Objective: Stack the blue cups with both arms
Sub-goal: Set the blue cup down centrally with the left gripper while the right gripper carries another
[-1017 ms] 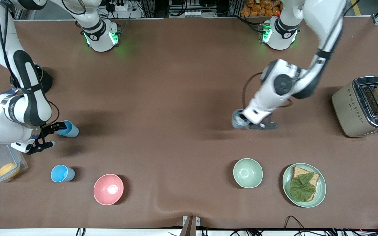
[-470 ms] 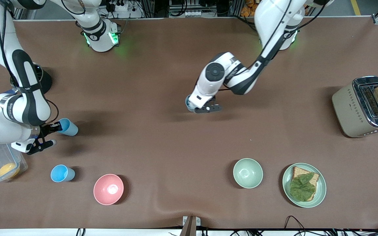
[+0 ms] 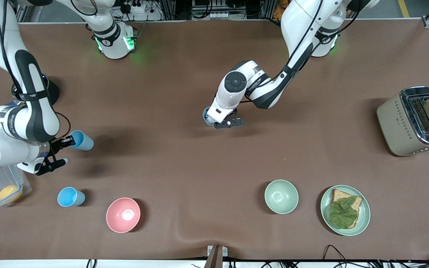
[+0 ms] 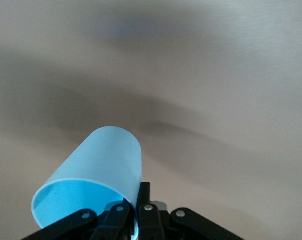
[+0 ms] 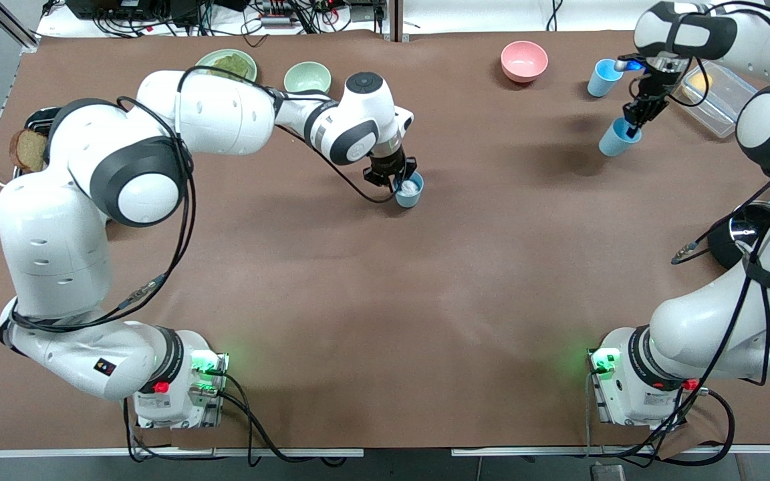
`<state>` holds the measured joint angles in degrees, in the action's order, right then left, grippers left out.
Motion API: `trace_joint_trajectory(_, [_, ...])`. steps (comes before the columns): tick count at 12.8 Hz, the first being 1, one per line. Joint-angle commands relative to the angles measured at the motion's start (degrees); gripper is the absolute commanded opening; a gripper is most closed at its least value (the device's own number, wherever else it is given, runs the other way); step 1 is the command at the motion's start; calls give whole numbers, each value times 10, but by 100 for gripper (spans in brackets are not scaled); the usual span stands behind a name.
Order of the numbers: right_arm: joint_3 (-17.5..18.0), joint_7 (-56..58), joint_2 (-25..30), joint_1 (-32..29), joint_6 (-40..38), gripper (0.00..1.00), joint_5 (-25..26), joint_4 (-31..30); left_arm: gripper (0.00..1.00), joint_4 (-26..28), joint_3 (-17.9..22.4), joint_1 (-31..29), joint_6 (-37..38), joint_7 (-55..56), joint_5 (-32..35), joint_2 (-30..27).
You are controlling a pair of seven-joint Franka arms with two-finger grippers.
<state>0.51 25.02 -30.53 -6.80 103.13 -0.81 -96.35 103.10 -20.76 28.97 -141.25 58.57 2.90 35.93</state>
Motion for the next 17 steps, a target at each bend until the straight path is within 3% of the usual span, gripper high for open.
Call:
trace_joint_trajectory(1, [-1,-112,28,54,-81,0,-35,29,100,-4,5,-20,43,9,1,-67])
trace_joint_trajectory(4, [-1,-248,28,114,-136,0,-101,72,100,-18,5,-59,136,3,2,-159])
trace_joint_trajectory(8, [-1,-372,29,183,-129,0,-191,76,100,-127,5,-146,320,-126,2,-192])
trace_joint_trajectory(13, [-2,-592,24,338,-36,0,-202,77,100,-135,5,-266,374,-288,2,-259])
trace_joint_trajectory(17, [-2,-647,14,383,14,0,-205,75,100,-135,5,-300,393,-324,1,-292])
